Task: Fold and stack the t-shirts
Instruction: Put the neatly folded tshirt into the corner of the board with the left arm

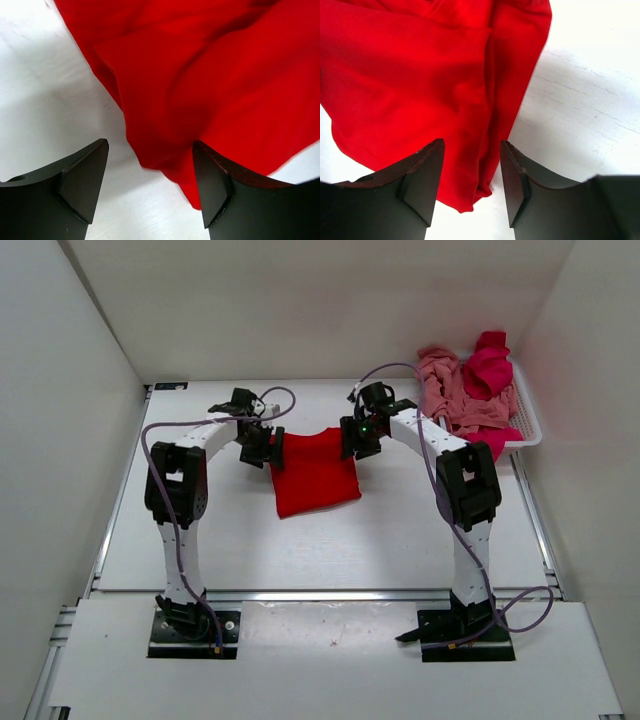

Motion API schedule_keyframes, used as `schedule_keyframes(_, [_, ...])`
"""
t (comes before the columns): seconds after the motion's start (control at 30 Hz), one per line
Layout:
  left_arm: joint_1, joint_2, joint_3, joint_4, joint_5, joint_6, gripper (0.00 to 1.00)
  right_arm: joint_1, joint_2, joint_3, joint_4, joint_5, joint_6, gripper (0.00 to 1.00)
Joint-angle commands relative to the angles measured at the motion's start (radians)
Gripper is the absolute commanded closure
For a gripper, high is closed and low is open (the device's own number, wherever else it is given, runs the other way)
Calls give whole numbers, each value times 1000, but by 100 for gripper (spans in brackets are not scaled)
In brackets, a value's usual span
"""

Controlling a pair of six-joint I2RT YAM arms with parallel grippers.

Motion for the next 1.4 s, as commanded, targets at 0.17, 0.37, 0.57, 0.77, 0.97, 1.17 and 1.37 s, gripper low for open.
schedule_keyframes(0.17, [-1,-45,-30,1,-29,-16,21,-15,-81,5,9,37,-28,53])
schedule_keyframes(0.37, [-27,76,71,-4,-21,-40,20,-15,-100,-1,9,47,-37,54])
schedule_keyframes(0.57, [-37,151,128,-4,-24,-40,39,-28,-137,1,-4,96,-68,56])
schedule_keyframes(0.77, [-34,179,154,-8,0,-42,77,-26,-157,17,-14,126,-93,57])
schedule_keyframes(0.97, [-20,199,266,-24,-49,7,100,-25,-161,40,-17,154,-123,57])
schedule_keyframes(1.17, [55,202,349,-33,-171,136,100,-28,-166,57,-14,165,-145,58])
schedule_keyframes(1.37, [160,237,450,1,-395,325,100,-25,-167,65,-11,163,-152,58])
